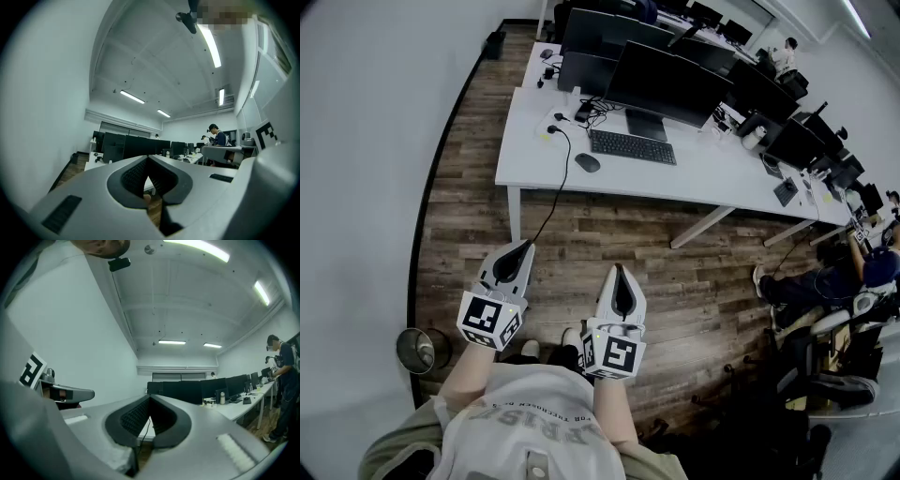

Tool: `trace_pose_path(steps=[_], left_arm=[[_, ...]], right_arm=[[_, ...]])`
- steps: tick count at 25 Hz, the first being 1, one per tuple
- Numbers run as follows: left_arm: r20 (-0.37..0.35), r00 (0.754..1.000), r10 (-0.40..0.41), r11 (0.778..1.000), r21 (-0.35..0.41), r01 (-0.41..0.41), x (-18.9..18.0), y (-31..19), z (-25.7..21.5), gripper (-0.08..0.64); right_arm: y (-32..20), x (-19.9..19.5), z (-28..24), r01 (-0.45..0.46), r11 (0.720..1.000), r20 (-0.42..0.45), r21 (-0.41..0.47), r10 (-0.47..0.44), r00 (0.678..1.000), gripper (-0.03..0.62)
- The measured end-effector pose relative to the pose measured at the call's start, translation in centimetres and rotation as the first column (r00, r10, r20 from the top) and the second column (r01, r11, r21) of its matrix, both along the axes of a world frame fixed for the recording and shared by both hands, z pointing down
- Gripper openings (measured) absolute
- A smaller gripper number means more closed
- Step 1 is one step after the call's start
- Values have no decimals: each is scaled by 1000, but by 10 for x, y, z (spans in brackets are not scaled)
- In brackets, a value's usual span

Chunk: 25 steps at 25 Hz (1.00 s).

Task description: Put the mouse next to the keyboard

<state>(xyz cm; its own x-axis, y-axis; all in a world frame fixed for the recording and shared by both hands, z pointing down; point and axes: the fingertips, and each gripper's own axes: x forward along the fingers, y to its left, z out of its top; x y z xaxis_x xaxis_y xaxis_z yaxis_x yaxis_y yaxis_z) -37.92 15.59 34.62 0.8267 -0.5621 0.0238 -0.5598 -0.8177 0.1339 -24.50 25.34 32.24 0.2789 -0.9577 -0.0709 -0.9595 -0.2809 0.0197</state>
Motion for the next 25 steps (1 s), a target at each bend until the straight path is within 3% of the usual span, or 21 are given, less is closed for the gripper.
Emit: trace_pose_path(steps=[20, 25], left_arm=[[25, 997, -71, 997, -8, 71, 27, -13, 4, 9], [39, 993, -108, 994, -12, 108, 42, -22, 2, 11]], right_arm=[[-20, 41, 9, 54, 998, 27, -14, -54, 998, -2], [-27, 65, 2, 140, 990, 83, 35, -142, 986, 4]])
